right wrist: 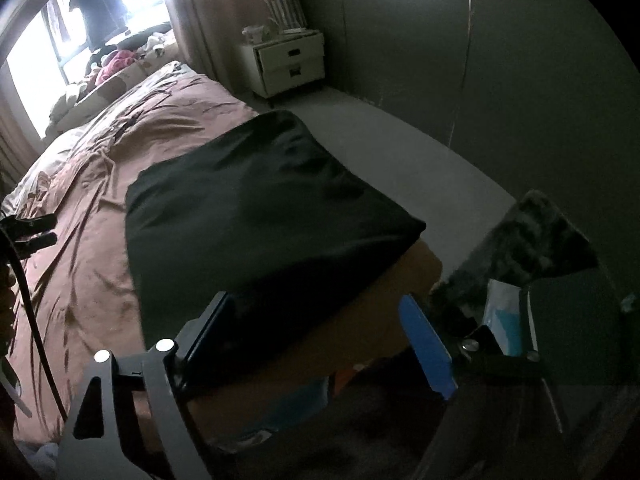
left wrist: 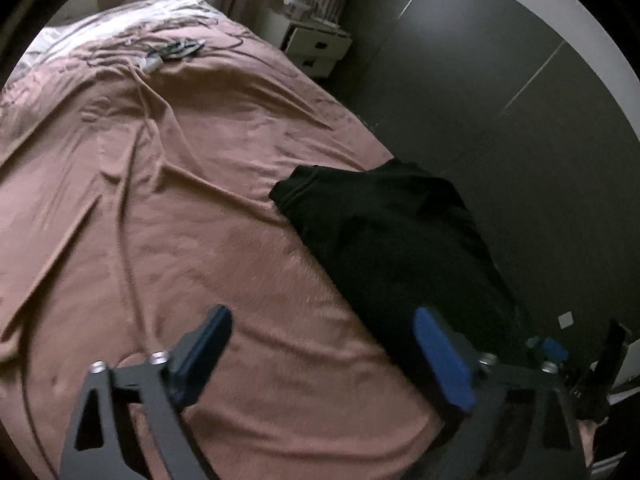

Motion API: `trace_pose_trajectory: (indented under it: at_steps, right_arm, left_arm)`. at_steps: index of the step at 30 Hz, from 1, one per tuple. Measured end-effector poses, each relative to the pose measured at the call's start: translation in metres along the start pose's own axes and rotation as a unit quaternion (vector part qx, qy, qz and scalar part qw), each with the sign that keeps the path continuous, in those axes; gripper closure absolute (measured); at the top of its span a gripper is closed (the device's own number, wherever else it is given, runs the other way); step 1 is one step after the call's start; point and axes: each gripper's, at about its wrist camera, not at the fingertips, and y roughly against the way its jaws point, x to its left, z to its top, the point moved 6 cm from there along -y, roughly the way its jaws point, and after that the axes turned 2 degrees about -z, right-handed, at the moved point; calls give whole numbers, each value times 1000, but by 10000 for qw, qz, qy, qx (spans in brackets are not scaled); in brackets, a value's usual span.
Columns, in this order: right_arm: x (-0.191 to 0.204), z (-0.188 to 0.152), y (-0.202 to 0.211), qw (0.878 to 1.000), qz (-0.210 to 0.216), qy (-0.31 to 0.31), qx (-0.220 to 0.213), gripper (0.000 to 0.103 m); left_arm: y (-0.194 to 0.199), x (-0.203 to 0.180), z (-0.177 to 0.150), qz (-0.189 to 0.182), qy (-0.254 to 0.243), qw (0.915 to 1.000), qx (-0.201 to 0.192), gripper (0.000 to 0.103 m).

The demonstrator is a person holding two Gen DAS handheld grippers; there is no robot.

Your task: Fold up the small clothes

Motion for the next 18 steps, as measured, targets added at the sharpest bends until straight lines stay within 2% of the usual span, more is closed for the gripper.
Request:
trace_pose_trajectory:
  at_steps: [3, 18]
  right_arm:
    - [16, -9, 14, 9999, -8, 50, -105, 0]
    - [60, -49, 92, 9991, 106, 110, -395, 0]
  left_arm:
    - [23, -2, -5, 16, -107, 9999, -90, 1]
    - [125, -1, -52, 23, -724, 9964, -438, 0]
